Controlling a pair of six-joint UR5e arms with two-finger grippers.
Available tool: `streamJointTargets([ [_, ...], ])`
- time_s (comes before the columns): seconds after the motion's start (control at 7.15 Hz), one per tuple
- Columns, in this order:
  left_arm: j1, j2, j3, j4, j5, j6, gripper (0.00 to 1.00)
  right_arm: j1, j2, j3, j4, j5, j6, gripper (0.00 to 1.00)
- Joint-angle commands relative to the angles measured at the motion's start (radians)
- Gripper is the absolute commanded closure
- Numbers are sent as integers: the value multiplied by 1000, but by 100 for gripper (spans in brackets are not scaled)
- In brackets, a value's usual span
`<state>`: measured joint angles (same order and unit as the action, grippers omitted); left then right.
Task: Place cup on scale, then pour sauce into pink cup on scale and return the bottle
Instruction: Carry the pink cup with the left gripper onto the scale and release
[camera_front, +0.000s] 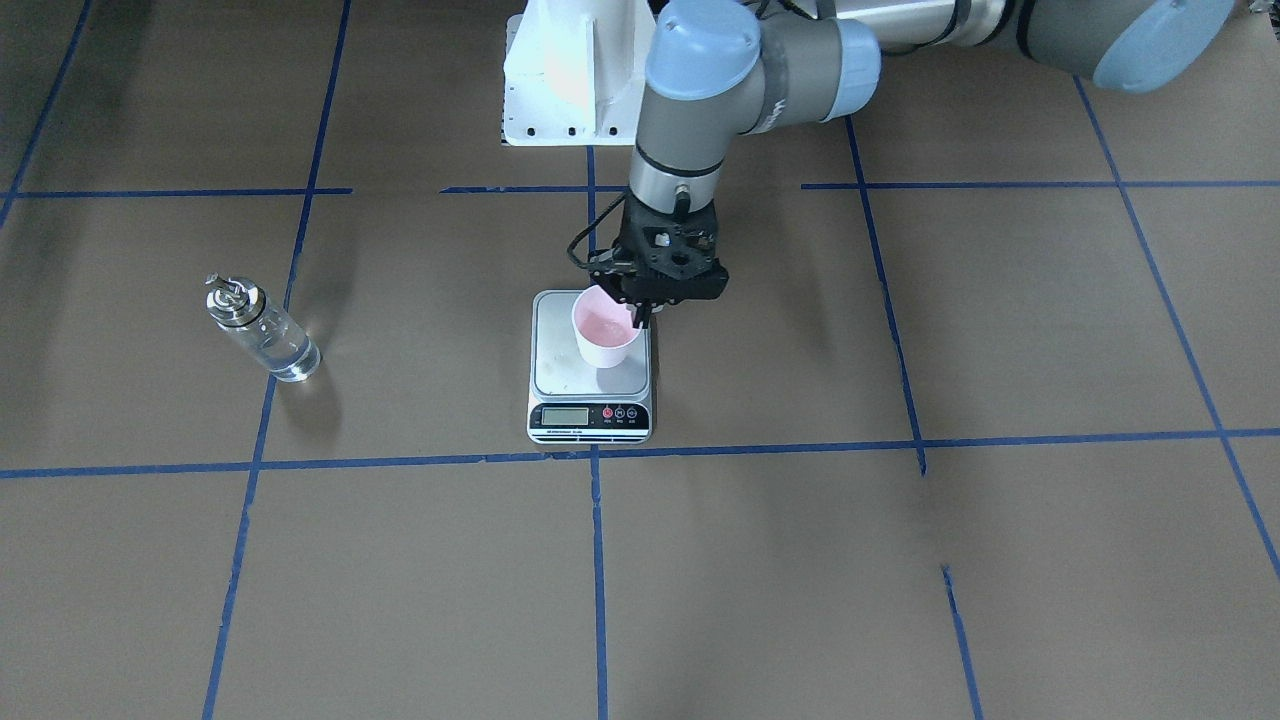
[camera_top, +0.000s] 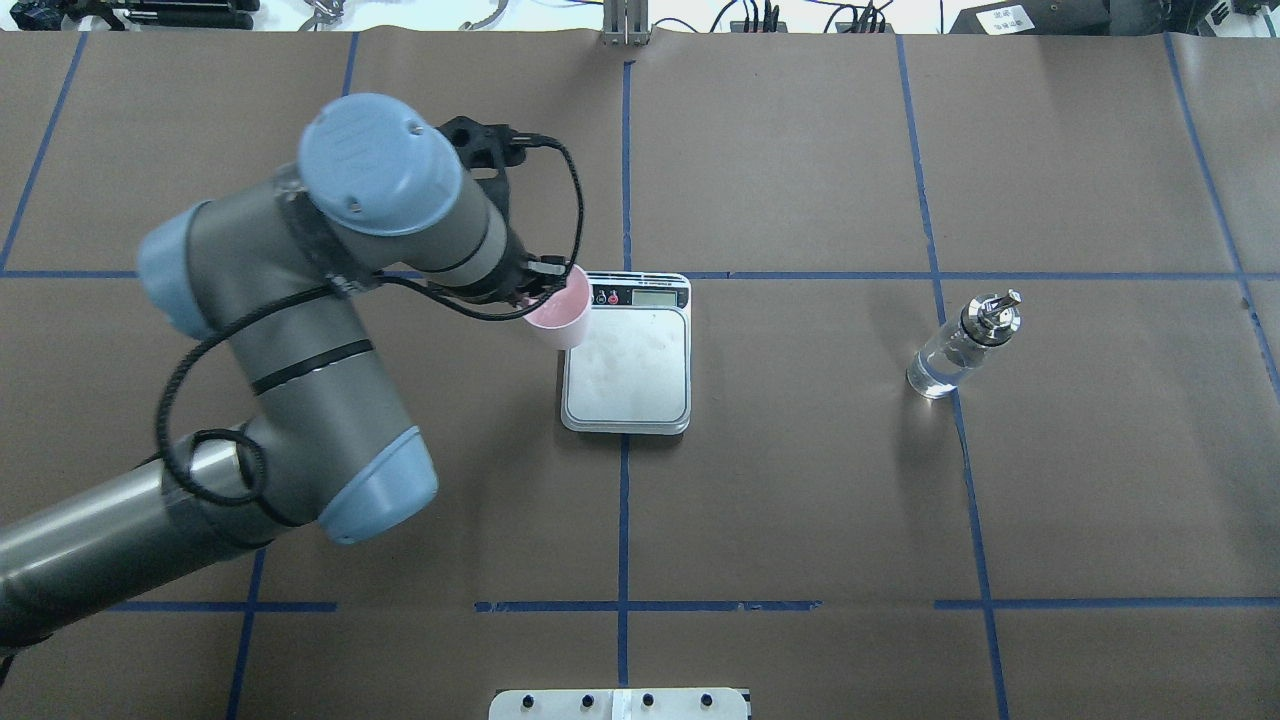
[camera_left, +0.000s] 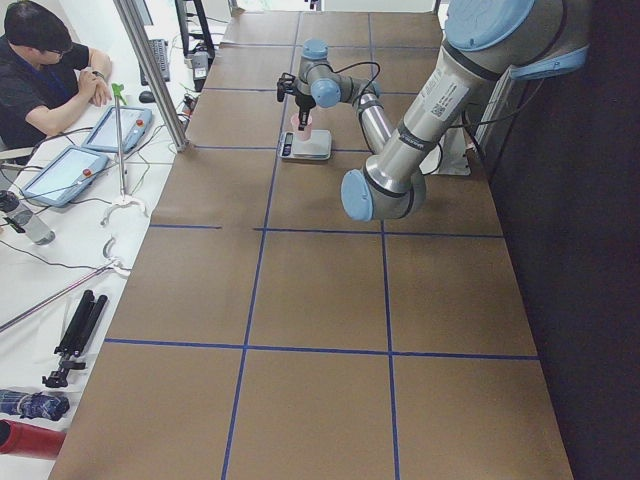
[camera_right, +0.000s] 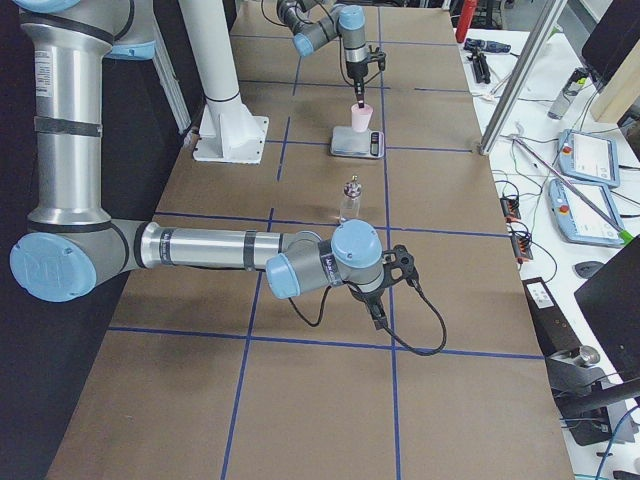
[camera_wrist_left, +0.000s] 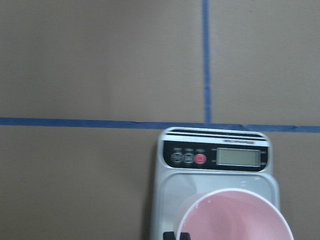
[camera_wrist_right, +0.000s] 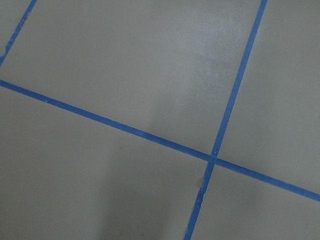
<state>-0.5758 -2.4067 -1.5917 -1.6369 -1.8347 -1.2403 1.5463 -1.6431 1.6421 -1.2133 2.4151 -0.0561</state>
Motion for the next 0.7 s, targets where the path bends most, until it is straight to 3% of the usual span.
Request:
streamJointTargets([
  [0.0,28,-28,50,-32,3,-8,100,0,0,5,0,1,13,0],
  [0.56,27,-15,42,-26,9,-2,97,0,0,8,0,1,13,0],
])
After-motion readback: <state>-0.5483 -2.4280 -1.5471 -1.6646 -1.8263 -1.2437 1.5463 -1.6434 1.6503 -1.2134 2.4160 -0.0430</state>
